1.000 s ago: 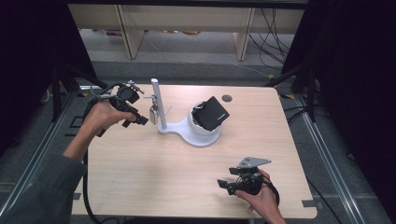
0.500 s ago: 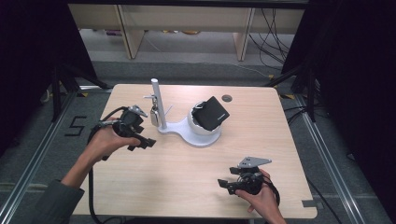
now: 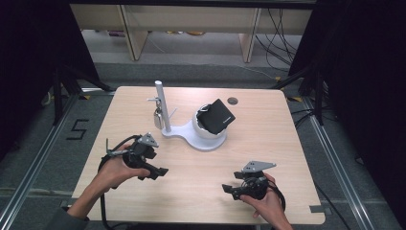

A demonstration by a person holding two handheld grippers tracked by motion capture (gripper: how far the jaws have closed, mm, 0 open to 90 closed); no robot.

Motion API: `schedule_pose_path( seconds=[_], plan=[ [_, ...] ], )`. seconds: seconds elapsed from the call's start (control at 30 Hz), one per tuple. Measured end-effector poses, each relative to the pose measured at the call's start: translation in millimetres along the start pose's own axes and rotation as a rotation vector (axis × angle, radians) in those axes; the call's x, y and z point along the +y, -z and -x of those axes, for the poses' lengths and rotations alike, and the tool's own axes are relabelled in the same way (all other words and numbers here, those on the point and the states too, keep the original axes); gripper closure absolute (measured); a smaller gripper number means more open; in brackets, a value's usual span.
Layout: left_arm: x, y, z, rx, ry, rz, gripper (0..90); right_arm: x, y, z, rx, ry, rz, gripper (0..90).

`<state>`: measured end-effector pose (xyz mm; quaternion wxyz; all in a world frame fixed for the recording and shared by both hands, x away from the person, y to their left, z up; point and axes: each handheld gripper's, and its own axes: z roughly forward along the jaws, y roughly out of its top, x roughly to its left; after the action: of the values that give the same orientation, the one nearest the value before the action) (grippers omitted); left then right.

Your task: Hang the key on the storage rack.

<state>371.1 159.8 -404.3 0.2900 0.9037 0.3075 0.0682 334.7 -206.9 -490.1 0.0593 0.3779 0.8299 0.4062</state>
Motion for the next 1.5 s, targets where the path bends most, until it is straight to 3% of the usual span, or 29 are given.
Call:
schedule_pose_path(
  seconds=[0.23, 0.33, 0.37, 0.47, 0.5, 0.53, 0.6, 0.7, 0.9, 1.0, 1.13, 1.17, 1.2, 1.33, 1.4, 1.47, 1.5],
  plan=[
    [-13.0, -9.0, 8.6, 0.002, -0.014, -0.011, 23.8, -0.2, -0.9, -2.7, 0.005, 0.008, -0.006, 29.0],
    [-16.7, -8.5, 10.7, 0.024, -0.019, 0.003, 23.5, -0.4, -0.8, -2.1, 0.002, -0.001, -0.007, 29.0],
    [-17.8, -8.4, 11.3, 0.024, -0.019, 0.006, 22.9, -0.5, -0.4, -3.9, 0.005, -0.023, -0.01, 29.0],
    [-22.0, -9.7, 13.6, 0.023, -0.014, 0.017, 22.7, -0.2, -0.9, -2.7, 0.014, -0.008, 0.001, 29.0],
    [-26.4, -11.7, 16.4, 0.007, -0.026, -0.003, 22.8, 0.2, -1.0, -3.6, 0.004, 0.002, -0.002, 29.0],
    [-27.9, -12.5, 17.3, 0.005, -0.027, -0.003, 22.8, 0.0, -0.9, -5.8, 0.005, -0.016, -0.008, 29.0],
    [-31.4, -14.2, 19.2, 0.013, -0.031, 0.006, 22.8, 0.4, -1.4, -3.5, -0.004, 0.021, 0.001, 29.0],
    [-36.4, -17.3, 22.0, 0.007, -0.032, 0.016, 22.3, 0.2, -1.9, -3.9, 0.003, -0.003, -0.01, 29.0],
    [-44.3, -23.0, 25.7, 0.002, -0.04, 0.009, 22.2, -0.6, -3.3, -3.4, 0.008, 0.001, 0.006, 29.0],
    [-50.7, -26.6, 26.8, 0.002, -0.037, 0.014, 22.2, -0.6, -2.9, -3.5, 0.007, 0.001, -0.004, 29.0],
    [-61.1, -30.5, 30.3, -0.011, -0.009, 0.056, 22.1, -0.5, -2.5, -3.8, 0.003, 0.0, -0.007, 29.0],
    [-63.8, -31.5, 30.5, -0.007, -0.019, 0.065, 22.1, -0.4, -2.3, -3.9, -0.002, 0.001, -0.008, 29.0],
    [-66.1, -32.2, 31.9, 0.001, 0.001, 0.07, 21.9, -0.4, -2.7, -4.1, 0.002, -0.002, -0.008, 29.0],
    [-74.4, -36.0, 35.2, 0.007, 0.017, 0.1, 21.3, -0.3, -2.5, -5.1, 0.001, -0.003, -0.011, 29.0],
    [-77.3, -37.8, 36.8, 0.004, 0.023, 0.1, 21.2, -0.4, -2.5, -4.8, -0.001, 0.001, -0.011, 29.0],
    [-82.2, -40.2, 39.0, -0.009, 0.012, 0.09, 21.2, -0.7, -2.6, -6.9, 0.005, -0.024, -0.02, 29.0],
    [-89.2, -43.7, 43.2, -0.01, 0.025, 0.099, 21.2, -0.6, -3.0, -5.9, 0.007, -0.003, -0.013, 28.9]
  ],
)
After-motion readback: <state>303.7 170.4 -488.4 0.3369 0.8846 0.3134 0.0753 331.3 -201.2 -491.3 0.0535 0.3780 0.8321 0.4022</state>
